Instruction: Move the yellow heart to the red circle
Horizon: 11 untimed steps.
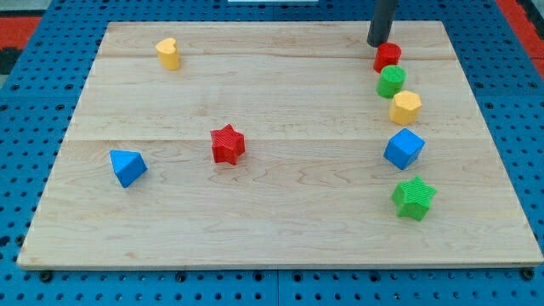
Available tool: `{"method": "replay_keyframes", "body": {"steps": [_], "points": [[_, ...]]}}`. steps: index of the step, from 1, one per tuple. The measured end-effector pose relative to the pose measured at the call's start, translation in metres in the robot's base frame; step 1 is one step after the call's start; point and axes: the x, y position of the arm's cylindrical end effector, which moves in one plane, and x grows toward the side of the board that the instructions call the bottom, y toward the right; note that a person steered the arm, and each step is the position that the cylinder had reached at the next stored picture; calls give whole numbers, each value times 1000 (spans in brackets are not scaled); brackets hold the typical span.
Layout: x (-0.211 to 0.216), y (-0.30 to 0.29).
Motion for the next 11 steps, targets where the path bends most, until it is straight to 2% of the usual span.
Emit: {"method": "replay_keyframes", "body": {"steps": [1, 2, 3, 4, 5, 6, 7, 9, 10, 11], "points": [[-11, -100], [39, -202], [103, -258], [79, -351], [43, -341], [23, -232], [15, -252], [-18, -186], [-25, -143], [-23, -126]]}}
